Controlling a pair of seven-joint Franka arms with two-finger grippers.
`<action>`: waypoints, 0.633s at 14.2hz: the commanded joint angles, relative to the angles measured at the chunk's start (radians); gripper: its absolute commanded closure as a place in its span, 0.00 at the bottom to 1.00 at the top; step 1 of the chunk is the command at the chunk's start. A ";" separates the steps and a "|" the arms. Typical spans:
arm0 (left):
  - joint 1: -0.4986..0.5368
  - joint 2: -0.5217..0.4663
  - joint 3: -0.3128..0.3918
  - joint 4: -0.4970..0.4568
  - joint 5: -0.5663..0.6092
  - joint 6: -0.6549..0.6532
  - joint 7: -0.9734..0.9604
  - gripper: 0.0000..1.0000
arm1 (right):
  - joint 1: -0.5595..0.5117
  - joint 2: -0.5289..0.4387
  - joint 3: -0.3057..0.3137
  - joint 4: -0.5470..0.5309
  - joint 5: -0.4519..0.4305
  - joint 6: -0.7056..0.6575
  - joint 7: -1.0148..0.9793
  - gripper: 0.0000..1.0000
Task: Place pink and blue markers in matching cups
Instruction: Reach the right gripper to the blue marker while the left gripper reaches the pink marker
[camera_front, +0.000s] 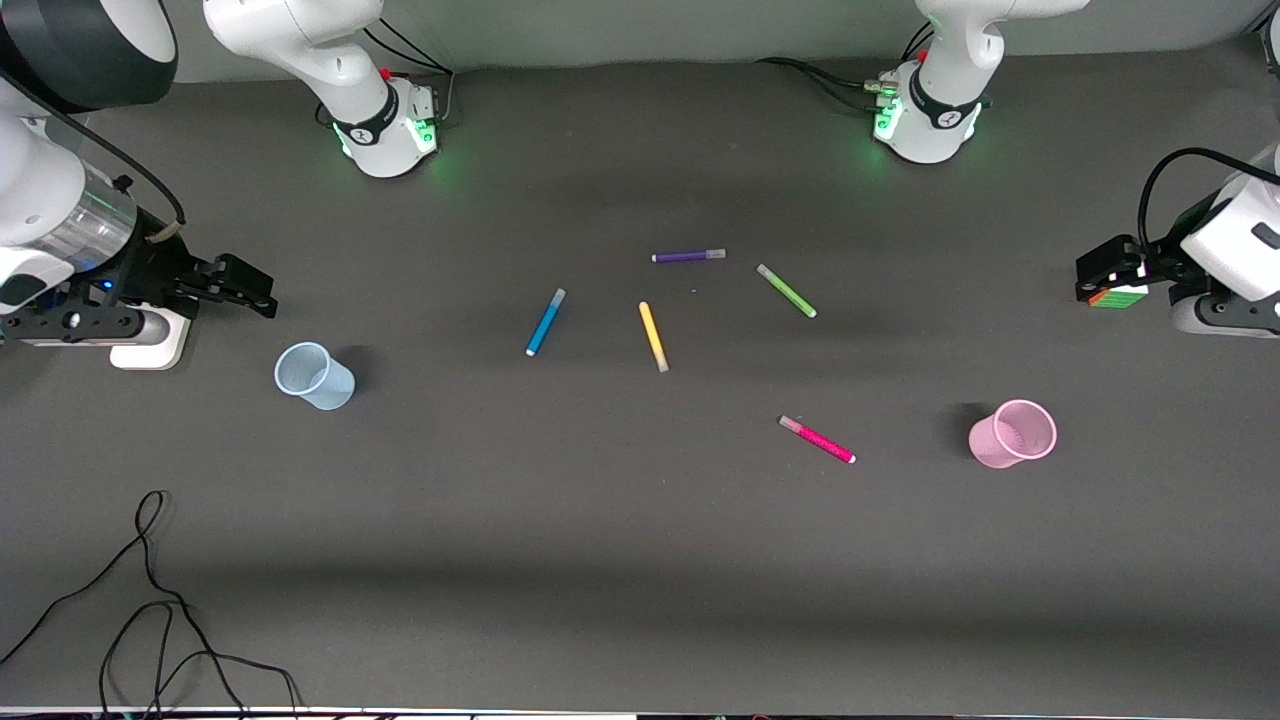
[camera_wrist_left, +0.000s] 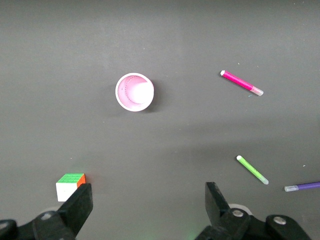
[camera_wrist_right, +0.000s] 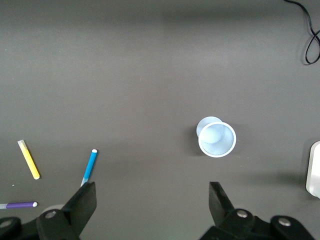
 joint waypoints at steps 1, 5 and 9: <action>-0.014 -0.023 0.013 -0.022 -0.002 -0.004 -0.010 0.00 | 0.006 -0.002 -0.012 0.005 -0.017 -0.005 -0.008 0.00; -0.006 -0.012 0.014 -0.014 -0.004 -0.021 -0.007 0.00 | 0.009 0.021 -0.012 0.010 -0.013 -0.007 0.024 0.00; -0.010 0.014 0.013 0.010 -0.002 -0.020 -0.010 0.00 | 0.085 0.240 -0.002 0.084 0.131 -0.007 0.081 0.00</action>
